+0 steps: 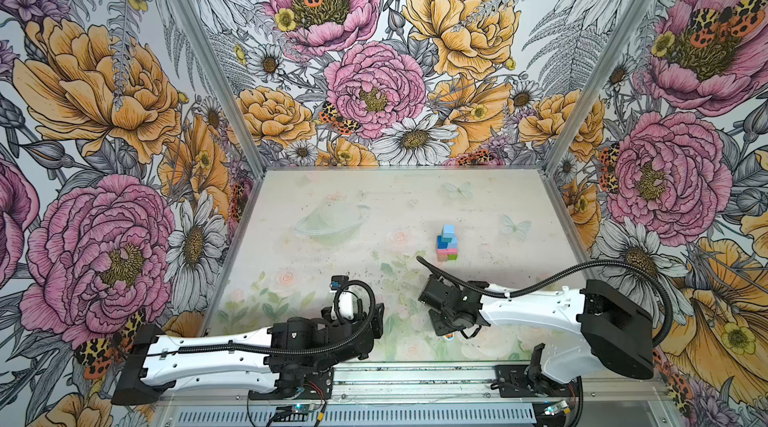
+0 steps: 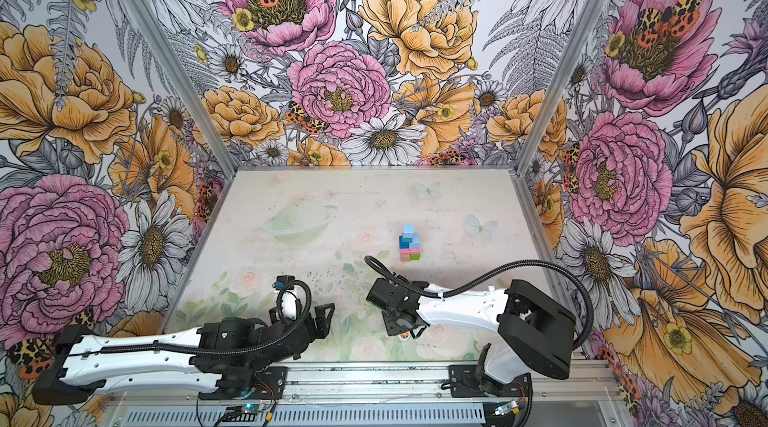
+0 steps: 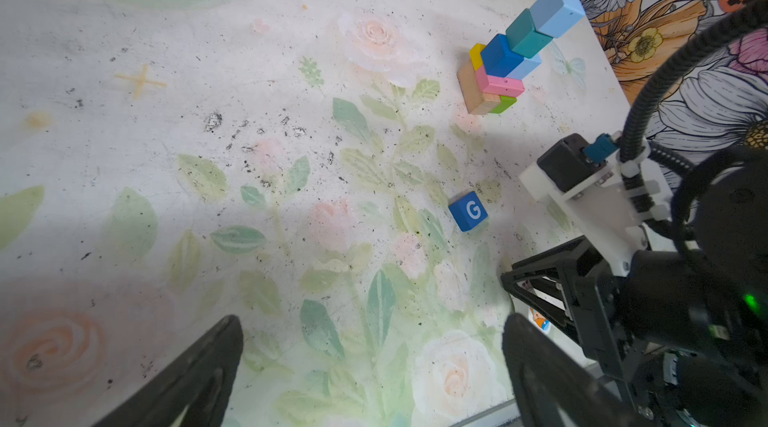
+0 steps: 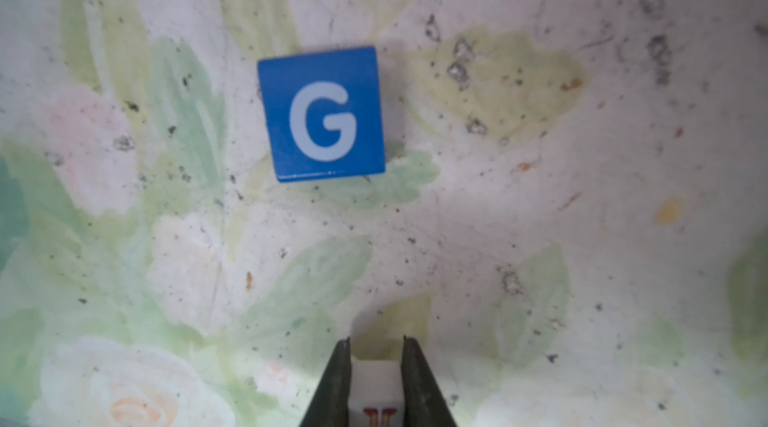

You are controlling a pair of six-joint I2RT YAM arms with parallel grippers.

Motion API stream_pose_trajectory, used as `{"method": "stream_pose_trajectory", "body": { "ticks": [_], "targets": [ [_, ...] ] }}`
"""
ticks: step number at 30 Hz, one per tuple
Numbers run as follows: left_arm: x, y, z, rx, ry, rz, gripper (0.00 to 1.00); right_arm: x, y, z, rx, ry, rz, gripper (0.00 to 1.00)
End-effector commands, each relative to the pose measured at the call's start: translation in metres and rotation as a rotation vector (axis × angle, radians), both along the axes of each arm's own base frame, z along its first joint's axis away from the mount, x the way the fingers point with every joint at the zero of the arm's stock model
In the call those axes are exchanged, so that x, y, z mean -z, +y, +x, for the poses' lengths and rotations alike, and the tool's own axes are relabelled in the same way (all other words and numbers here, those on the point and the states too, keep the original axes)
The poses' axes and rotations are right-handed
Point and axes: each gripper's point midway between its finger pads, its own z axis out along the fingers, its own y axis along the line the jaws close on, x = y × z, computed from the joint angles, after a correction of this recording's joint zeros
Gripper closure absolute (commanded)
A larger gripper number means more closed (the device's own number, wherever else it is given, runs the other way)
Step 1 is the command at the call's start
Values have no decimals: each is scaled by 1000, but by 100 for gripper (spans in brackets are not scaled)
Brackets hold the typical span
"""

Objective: Build the wood block tower
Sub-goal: 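Lift the cartoon block over the stack while the left arm moves forward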

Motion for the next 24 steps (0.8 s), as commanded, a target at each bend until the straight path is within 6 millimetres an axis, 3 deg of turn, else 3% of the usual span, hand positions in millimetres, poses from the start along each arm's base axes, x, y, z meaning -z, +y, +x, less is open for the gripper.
{"method": "stream_pose_trajectory", "body": {
  "ticks": [1,10,24],
  "targets": [
    [-10,-2,1,11,-3,-9,1,-8,-6,5,1,-24,0,80],
    [-17,-5,4,16,-9,-2,1,-21,-16,17,30,-28,2,80],
    [-31,1,23,-19,-19,29,1,-105,-26,49,63,-101,53,80]
  ]
}}
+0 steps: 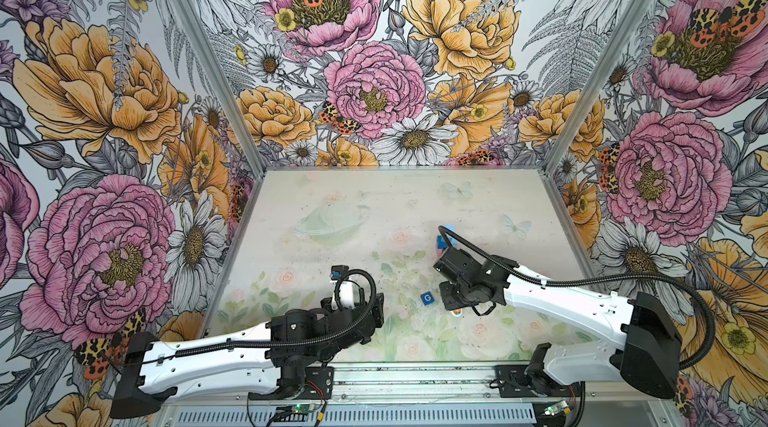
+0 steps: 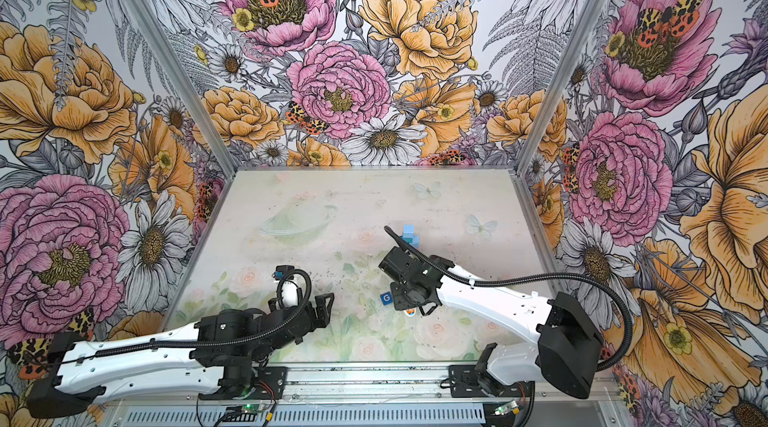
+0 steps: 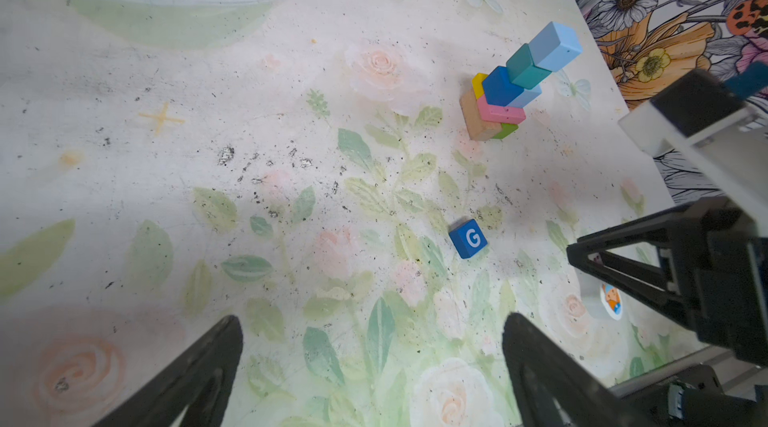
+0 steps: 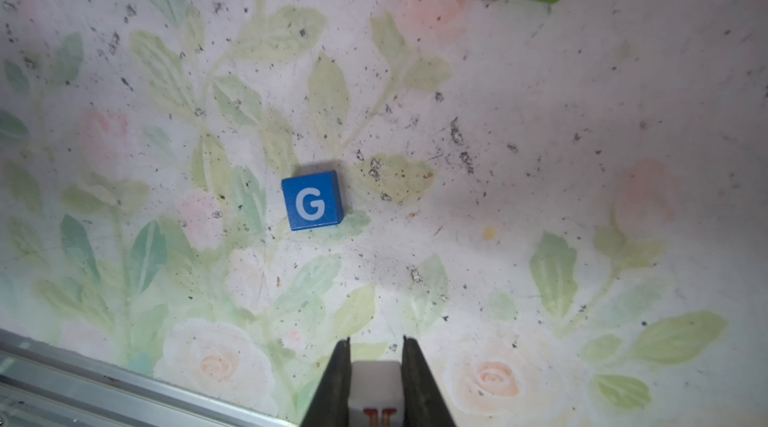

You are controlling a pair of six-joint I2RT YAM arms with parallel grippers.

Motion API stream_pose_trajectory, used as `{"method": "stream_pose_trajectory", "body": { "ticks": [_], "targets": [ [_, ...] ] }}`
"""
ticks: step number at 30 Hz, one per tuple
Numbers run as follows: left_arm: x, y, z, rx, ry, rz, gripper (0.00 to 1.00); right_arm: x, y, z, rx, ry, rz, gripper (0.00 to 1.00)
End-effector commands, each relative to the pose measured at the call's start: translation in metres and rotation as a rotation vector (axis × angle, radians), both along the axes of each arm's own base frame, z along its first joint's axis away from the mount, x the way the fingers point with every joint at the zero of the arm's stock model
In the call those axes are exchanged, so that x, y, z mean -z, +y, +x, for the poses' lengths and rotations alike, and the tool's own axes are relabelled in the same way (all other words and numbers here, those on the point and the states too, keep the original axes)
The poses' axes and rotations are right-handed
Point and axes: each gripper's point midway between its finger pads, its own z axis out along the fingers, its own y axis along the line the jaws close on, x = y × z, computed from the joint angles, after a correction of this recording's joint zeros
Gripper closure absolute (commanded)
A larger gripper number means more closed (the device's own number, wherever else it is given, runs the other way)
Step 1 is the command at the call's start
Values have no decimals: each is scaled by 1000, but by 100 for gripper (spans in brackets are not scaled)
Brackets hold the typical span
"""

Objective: Build the wood block tower
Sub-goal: 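Lift the cartoon block over the stack while the left arm moves forward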

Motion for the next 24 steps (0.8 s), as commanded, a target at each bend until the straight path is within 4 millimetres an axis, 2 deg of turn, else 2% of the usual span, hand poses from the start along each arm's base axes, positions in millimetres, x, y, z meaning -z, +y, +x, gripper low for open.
{"method": "stream_pose_trajectory", "body": {
  "ticks": [1,8,14,24],
  "targets": [
    [-13,-1,6,12,-4,6,1,-27,-8,10,-3,-35,-6,80],
    [-23,-4,19,13,-12,33,1,-70,-19,50,39,-83,6,81],
    [-35,-10,33,30,-18,37,1,-96,-27,89,78,-112,7,81],
    [-55,-42,67,112,-27,57,1,-99,-22,147,96,-111,4,81]
  ]
}}
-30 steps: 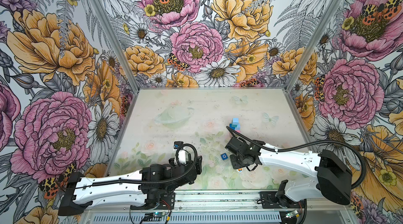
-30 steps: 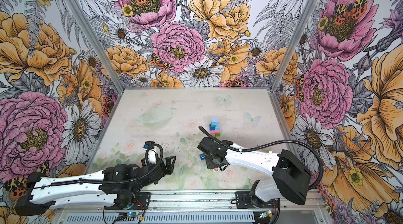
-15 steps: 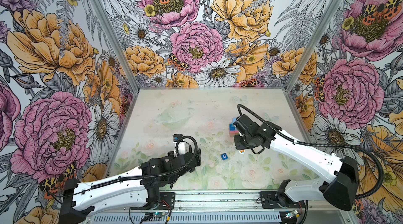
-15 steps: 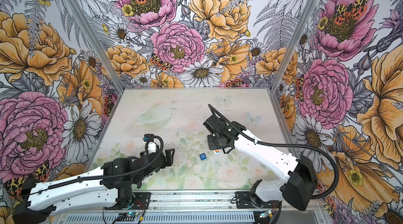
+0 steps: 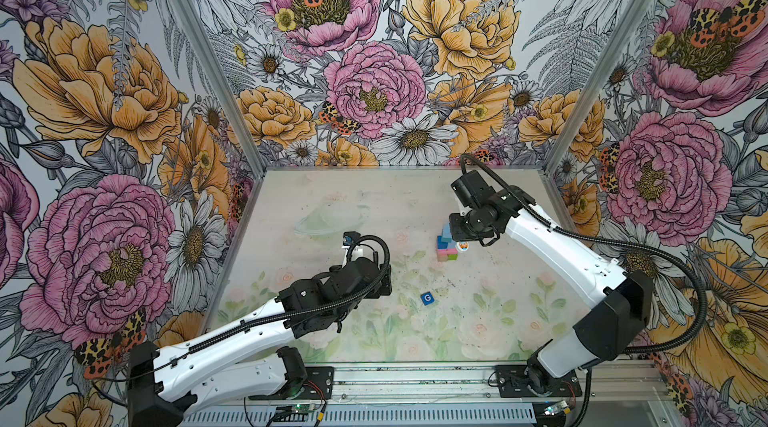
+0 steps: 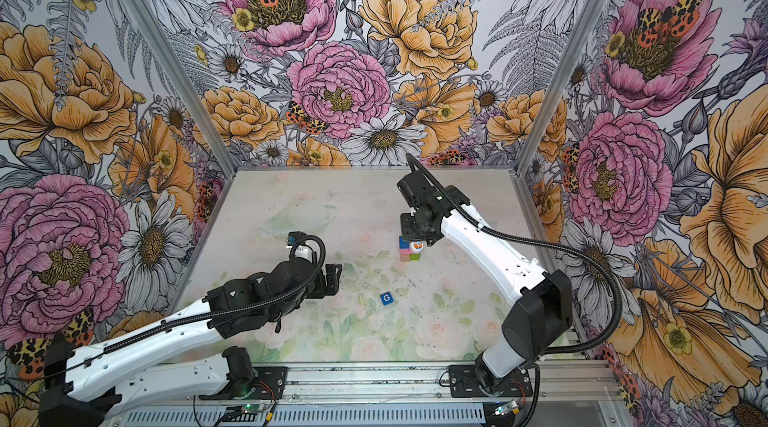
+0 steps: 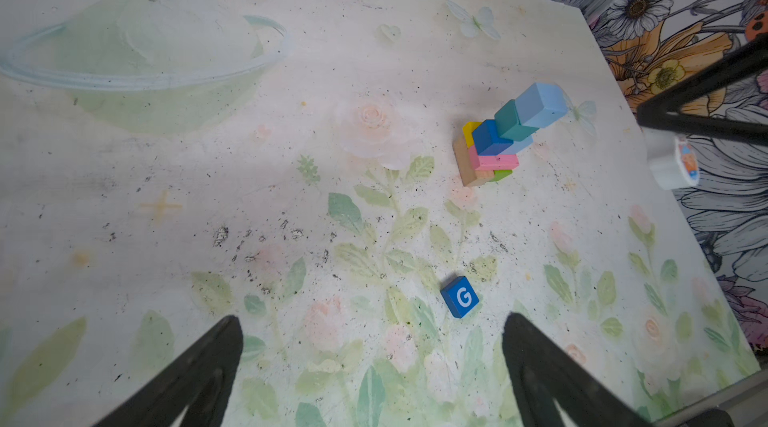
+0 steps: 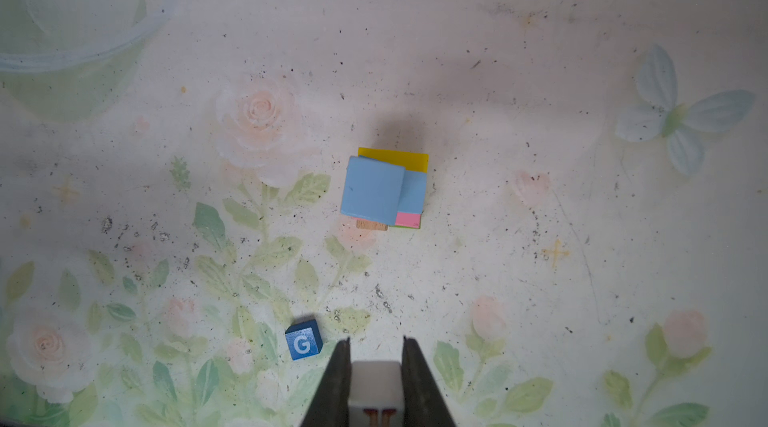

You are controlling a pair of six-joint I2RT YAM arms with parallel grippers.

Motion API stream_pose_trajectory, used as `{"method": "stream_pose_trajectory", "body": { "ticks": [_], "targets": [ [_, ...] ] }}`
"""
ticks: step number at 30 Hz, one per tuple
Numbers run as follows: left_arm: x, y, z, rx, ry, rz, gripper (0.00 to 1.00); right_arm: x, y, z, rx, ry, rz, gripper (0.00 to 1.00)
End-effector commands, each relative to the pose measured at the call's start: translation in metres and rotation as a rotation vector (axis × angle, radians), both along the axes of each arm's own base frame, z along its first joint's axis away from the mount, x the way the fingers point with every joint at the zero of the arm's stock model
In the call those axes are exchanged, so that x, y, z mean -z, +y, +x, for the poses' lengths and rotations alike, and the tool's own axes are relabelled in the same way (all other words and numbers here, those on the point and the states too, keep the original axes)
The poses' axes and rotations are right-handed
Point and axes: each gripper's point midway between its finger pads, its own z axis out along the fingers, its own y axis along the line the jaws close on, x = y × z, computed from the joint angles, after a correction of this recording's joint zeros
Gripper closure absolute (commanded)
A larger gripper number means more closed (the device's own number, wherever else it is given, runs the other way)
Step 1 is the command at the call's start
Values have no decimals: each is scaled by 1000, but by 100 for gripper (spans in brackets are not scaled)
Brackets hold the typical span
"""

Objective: Build the wood block tower
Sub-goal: 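Lift the cartoon block over the stack while the left arm moves forward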

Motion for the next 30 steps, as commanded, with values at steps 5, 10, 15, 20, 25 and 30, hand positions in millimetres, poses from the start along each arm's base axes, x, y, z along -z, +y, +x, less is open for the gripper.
{"method": "stream_pose_trajectory", "body": {
  "ticks": [5,10,15,20,25,30],
  "targets": [
    [-19,-32,22,111,-19,-19,1,0,6,36,-21,0,0,82],
    [-21,-36,34,118,-15,-29,1,4,10,54,-18,5,6,81],
    [-19,-36,41,117,-5,-30,1,11,10,66,-18,18,9,81],
    [-20,-36,45,118,-3,-36,1,14,10,72,-16,23,12,81],
    [-19,-37,47,119,-1,-37,1,17,10,75,-13,30,11,81],
    [-18,-35,47,116,1,-39,1,21,10,77,-12,39,8,81]
  ]
}}
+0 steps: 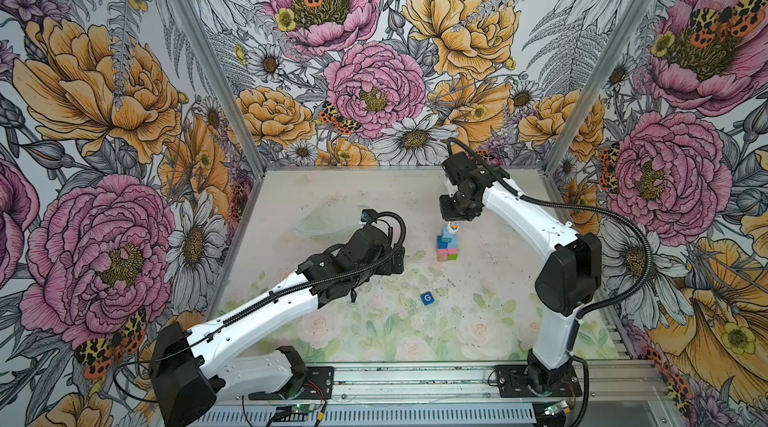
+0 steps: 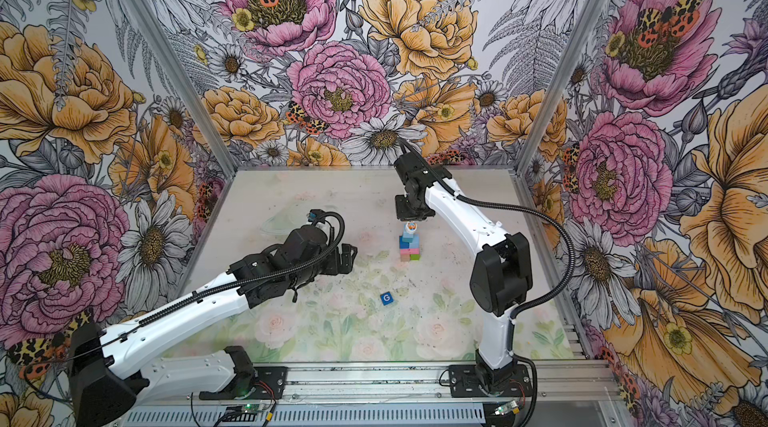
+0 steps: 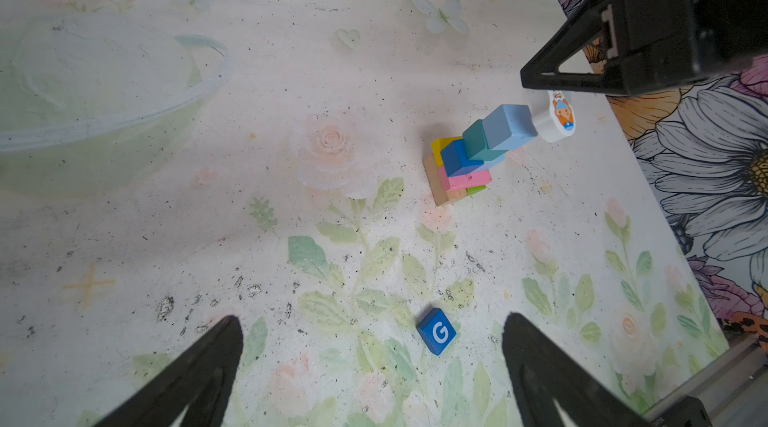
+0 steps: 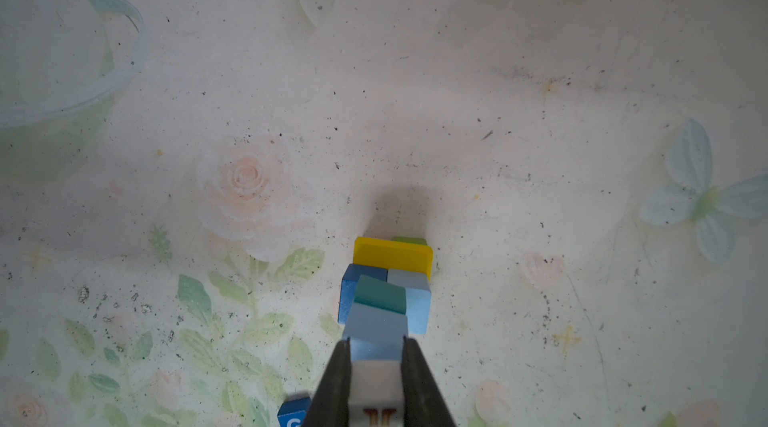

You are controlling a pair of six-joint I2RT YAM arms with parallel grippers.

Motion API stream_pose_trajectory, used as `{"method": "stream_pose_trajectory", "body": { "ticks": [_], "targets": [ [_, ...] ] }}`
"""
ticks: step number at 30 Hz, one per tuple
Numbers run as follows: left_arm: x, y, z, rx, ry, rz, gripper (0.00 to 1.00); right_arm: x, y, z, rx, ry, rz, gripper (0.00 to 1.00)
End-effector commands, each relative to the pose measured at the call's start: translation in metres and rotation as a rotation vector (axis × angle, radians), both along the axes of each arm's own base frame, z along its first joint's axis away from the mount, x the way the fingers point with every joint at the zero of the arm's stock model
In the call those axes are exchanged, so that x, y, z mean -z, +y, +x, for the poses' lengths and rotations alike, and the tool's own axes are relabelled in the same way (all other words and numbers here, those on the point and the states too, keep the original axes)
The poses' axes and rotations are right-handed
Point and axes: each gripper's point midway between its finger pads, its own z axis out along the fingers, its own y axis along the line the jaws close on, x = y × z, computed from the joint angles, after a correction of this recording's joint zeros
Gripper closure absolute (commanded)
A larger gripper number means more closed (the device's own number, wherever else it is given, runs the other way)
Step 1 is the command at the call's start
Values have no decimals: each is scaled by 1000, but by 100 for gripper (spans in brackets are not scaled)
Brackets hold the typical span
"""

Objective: Build the wood block tower
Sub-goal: 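Lift the cartoon block over the stack while the left arm moves forward, then lower the cartoon block onto the light-blue cube atop the stack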

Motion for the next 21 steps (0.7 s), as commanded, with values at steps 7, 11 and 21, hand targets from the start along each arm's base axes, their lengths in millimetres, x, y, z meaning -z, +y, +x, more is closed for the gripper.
{"method": "stream_pose_trajectory", "body": {
  "ticks": [7,11,21],
  "targets": [
    [-13,-2,6,11,-30,-35,1,1,5,11,-6,-2,11,81],
    [-13,-1,6,9,-28,-36,1,4,4,12,-6,2,5,81],
    [-12,0,8,6,-26,-38,1,9,4,15,-5,10,-5,80]
  ]
}}
